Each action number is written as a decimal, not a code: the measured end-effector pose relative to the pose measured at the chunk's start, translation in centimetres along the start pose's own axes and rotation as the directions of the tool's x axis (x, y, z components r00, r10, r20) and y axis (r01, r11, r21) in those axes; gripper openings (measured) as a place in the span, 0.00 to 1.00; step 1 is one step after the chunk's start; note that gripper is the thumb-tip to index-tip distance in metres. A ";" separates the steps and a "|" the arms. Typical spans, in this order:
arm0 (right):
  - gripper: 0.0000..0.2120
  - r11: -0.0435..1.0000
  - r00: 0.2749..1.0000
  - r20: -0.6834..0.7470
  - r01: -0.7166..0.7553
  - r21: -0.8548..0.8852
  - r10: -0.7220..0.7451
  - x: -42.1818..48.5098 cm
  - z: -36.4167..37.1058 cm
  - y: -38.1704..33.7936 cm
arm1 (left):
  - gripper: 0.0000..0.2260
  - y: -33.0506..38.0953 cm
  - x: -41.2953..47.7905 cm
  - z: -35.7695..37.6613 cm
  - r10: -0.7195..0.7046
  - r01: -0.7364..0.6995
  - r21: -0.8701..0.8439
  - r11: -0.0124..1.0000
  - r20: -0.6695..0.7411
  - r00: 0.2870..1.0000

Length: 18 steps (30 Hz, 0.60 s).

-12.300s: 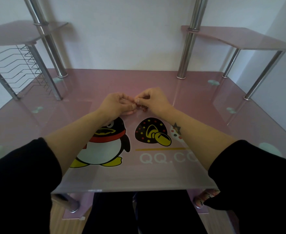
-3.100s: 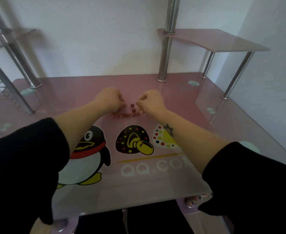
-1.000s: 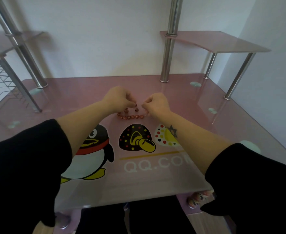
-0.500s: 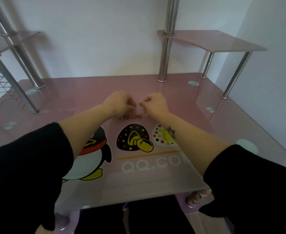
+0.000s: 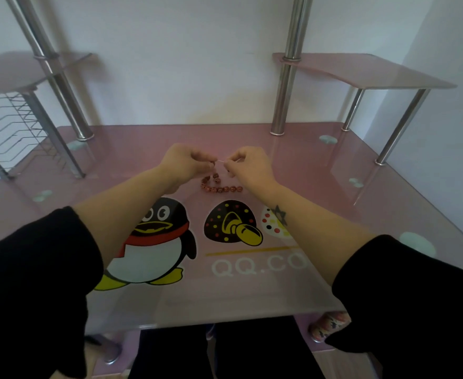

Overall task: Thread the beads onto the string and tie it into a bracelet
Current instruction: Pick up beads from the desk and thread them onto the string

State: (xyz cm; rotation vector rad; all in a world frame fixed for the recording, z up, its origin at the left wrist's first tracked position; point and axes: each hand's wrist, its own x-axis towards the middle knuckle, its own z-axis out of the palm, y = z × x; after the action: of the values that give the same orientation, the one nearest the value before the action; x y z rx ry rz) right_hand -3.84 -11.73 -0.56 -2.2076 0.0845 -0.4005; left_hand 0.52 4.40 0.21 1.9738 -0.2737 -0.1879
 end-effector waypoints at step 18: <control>0.03 0.977 0.998 0.042 0.043 0.207 -0.052 0.3 1.0 -0.8 | 0.05 -0.2 -0.5 -0.1 0.115 -0.115 -0.026 0.993 -0.013 0.993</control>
State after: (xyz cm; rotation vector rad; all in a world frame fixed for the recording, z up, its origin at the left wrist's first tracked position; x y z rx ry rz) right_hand -3.33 -10.55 -0.47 -2.0161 -0.0341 -0.3668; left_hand 0.08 4.69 0.01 1.9260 -0.3745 -0.1058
